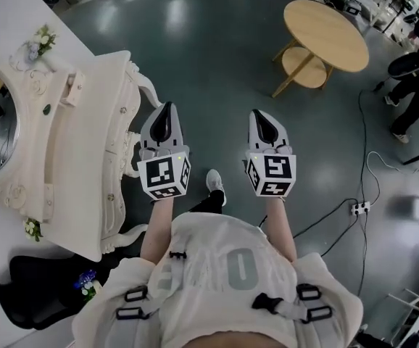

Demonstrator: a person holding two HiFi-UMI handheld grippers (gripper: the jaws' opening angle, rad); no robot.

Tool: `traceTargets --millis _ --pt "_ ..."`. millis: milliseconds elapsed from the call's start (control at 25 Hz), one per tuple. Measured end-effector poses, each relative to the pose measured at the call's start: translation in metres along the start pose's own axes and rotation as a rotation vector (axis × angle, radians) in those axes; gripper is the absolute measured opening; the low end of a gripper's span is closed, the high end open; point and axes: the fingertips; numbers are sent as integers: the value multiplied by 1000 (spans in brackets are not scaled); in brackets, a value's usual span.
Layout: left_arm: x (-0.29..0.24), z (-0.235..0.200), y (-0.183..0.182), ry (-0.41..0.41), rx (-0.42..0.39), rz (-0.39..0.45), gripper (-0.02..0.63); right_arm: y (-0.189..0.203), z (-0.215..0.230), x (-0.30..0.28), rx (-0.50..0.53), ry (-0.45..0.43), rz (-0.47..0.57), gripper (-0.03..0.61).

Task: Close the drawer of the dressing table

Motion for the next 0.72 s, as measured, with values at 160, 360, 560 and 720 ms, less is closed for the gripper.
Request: traceTargets --millis 160,360,560,720 --pt "-48 -52 -2 -70 14 12 18 -20 -15 -75 25 -76 14 6" --pt "-77 -112 -14 -173 32 44 18 -48 -52 -149 75 -198 61 6" --pt "-57 -178 -24 -362 23 48 18 -73 -127 -203 124 -420 94 6" --pt "-28 -235 -28 -517 24 50 18 -87 -196 -233 143 -587 105 6"
Point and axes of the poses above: the fingertips, and each gripper's own axes: x backward along the fingers, z to its right, y out of its underside, and after that the axes turned 4 degrees about x, right-handed
